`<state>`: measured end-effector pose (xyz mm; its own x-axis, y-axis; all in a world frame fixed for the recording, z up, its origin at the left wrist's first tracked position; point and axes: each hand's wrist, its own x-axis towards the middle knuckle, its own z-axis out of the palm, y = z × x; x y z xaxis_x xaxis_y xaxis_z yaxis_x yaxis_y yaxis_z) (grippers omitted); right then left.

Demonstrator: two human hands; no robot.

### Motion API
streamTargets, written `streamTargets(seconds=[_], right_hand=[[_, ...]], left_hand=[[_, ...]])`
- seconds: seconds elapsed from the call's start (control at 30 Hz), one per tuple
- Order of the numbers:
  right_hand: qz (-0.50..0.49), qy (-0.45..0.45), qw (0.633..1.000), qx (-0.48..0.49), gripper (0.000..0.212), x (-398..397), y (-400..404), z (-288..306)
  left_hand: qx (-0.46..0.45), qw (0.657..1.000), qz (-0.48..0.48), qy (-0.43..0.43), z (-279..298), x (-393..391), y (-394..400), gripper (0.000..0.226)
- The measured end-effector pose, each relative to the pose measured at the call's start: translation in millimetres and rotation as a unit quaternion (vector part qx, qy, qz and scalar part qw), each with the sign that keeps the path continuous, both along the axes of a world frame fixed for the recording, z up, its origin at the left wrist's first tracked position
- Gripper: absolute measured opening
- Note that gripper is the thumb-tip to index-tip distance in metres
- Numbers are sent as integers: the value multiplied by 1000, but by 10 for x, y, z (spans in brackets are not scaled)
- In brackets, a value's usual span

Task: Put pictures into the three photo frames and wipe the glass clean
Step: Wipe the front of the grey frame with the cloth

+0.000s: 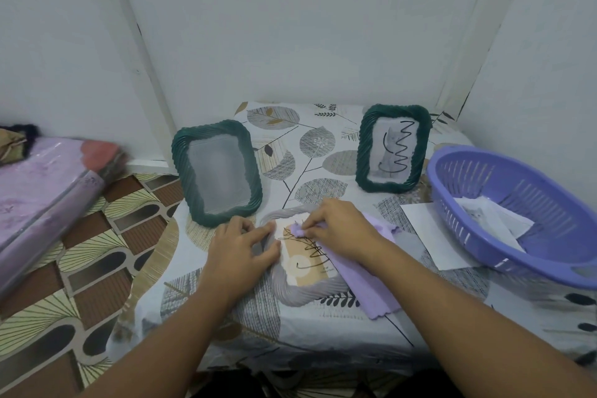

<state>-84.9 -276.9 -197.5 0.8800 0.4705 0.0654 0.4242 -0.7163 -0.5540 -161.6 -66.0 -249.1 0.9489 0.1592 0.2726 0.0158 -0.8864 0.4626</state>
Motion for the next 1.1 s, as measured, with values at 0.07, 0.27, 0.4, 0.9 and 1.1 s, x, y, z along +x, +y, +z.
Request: streamTargets(seconds=[0.07, 0.27, 0.4, 0.9, 1.1], right_hand=[[14, 4, 1000, -9, 19, -4, -62, 25], [-25, -29, 999, -1, 16, 34, 15, 18], [10, -4, 1000, -2, 17, -45, -110, -2], [-32, -15, 999, 13, 15, 43, -14, 36], [11, -8, 1000, -7, 18, -36, -106, -4]], left_hand=[[-4, 1000, 0, 4, 2, 5, 1, 66], [2, 1000, 3, 6, -12, 2, 4, 66], [5, 1000, 2, 8, -12, 6, 5, 67], [-1, 1000, 0, 13, 14, -3, -1, 67], [-11, 1000, 1, 12, 12, -10, -5, 67]])
